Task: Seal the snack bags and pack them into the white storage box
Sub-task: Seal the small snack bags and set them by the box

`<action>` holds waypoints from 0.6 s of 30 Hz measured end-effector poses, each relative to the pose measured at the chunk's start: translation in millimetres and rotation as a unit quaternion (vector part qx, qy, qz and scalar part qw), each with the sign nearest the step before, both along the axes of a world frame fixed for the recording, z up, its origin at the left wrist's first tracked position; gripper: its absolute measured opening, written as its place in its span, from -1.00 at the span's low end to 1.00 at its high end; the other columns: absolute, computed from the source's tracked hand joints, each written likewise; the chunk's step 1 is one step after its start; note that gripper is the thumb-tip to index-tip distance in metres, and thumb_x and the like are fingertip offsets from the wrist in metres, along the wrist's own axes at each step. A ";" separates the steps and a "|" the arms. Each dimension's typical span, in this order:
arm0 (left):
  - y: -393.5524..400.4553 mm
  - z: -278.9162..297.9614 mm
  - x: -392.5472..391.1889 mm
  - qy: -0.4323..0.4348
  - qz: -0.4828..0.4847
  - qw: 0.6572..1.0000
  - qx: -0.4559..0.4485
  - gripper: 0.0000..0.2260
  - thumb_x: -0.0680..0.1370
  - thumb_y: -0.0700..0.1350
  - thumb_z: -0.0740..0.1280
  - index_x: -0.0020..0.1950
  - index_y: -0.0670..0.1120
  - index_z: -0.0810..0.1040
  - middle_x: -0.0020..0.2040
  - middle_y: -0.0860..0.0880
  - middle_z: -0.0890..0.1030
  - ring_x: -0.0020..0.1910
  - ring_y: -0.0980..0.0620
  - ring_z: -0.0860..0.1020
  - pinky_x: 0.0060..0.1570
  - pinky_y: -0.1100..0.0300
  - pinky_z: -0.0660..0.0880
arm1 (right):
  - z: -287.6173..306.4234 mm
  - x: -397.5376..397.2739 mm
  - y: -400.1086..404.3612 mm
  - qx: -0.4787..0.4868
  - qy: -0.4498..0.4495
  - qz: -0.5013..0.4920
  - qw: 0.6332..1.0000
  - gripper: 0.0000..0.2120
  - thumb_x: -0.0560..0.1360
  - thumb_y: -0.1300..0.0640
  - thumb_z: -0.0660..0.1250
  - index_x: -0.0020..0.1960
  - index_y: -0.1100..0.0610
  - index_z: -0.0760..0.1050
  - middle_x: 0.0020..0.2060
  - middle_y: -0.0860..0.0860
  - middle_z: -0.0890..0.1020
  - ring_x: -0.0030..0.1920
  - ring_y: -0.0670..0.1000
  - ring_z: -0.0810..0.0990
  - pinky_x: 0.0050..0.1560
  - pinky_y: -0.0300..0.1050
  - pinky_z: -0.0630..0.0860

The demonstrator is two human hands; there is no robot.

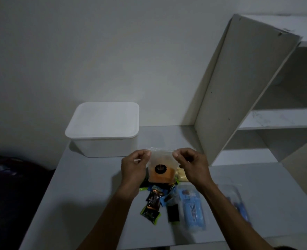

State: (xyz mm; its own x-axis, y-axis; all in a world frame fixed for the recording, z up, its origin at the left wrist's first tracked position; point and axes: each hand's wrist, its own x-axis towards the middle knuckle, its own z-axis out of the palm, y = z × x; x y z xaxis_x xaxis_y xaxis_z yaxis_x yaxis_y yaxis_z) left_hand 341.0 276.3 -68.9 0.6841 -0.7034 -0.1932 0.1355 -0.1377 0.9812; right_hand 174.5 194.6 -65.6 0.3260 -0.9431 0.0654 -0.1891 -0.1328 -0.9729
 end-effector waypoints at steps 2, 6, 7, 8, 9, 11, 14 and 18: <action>-10.2 -7.3 -2.1 0.018 0.006 1.000 0.008 -0.94 0.49 -0.08 0.46 -0.07 -0.04 0.70 -0.14 0.03 0.67 -0.16 0.07 0.62 -0.17 0.19 0.56 | -7.3 -0.2 -10.1 0.008 0.013 -0.005 1.000 -0.91 0.50 0.08 0.44 -0.13 0.09 0.66 -0.20 0.00 0.70 -0.16 0.03 0.66 -0.10 0.11 0.64; -50.1 -13.1 -0.1 0.021 0.011 1.000 0.016 -0.97 0.48 -0.07 0.47 -0.13 0.01 0.70 -0.17 0.04 0.68 -0.16 0.01 0.63 -0.15 0.14 0.56 | -12.0 5.4 -44.7 0.030 0.005 -0.028 0.999 -0.92 0.51 0.07 0.44 -0.16 0.02 0.66 -0.25 -0.02 0.69 -0.23 -0.01 0.63 -0.17 0.07 0.60; -64.2 -13.4 2.2 0.019 0.014 1.000 0.015 -0.98 0.48 -0.07 0.47 -0.14 0.01 0.70 -0.17 0.03 0.68 -0.15 0.00 0.63 -0.13 0.11 0.57 | -11.8 8.3 -57.1 0.031 0.000 -0.035 0.999 -0.92 0.51 0.07 0.44 -0.15 0.03 0.66 -0.24 -0.01 0.70 -0.20 0.02 0.65 -0.15 0.10 0.61; -78.9 -14.1 5.1 0.015 0.015 1.000 0.012 -0.98 0.48 -0.07 0.48 -0.15 0.02 0.70 -0.18 0.03 0.69 -0.14 0.00 0.64 -0.10 0.09 0.57 | -12.0 11.9 -70.8 0.028 -0.004 -0.040 0.999 -0.92 0.51 0.08 0.43 -0.14 0.05 0.67 -0.21 -0.01 0.70 -0.15 0.05 0.66 -0.11 0.11 0.62; -94.1 -13.4 7.3 0.011 0.016 1.000 0.010 -0.98 0.48 -0.07 0.48 -0.15 0.02 0.70 -0.18 0.05 0.69 -0.14 0.02 0.63 -0.08 0.08 0.57 | -13.1 16.3 -86.0 0.023 -0.006 -0.042 0.999 -0.92 0.51 0.09 0.43 -0.13 0.08 0.67 -0.19 0.00 0.71 -0.12 0.06 0.67 -0.08 0.12 0.63; -124.7 -13.4 13.1 0.003 0.021 1.000 0.011 -0.98 0.49 -0.09 0.46 -0.12 0.01 0.70 -0.15 0.07 0.69 -0.13 0.09 0.63 -0.07 0.15 0.57 | -16.0 26.2 -118.7 0.020 -0.004 -0.044 0.999 -0.90 0.51 0.09 0.43 -0.11 0.10 0.67 -0.18 0.00 0.71 -0.10 0.04 0.67 -0.04 0.13 0.64; -171.3 -19.0 24.4 -0.011 0.035 0.999 0.007 -0.93 0.51 -0.14 0.44 -0.02 -0.04 0.68 -0.13 0.07 0.68 -0.15 0.21 0.62 -0.12 0.35 0.54 | -27.5 44.3 -168.9 0.020 -0.002 -0.042 0.999 -0.88 0.52 0.07 0.42 -0.13 0.10 0.66 -0.21 0.01 0.70 -0.13 0.02 0.67 -0.05 0.09 0.64; -229.1 -45.4 44.9 -0.035 0.067 0.997 0.034 -0.92 0.53 -0.12 0.42 -0.01 -0.03 0.68 -0.17 0.07 0.67 -0.19 0.18 0.62 -0.30 0.43 0.51 | -61.3 76.3 -227.4 0.043 0.004 -0.049 0.998 -0.91 0.52 0.08 0.42 -0.11 0.08 0.66 -0.20 -0.02 0.71 -0.12 0.00 0.67 -0.06 -0.01 0.62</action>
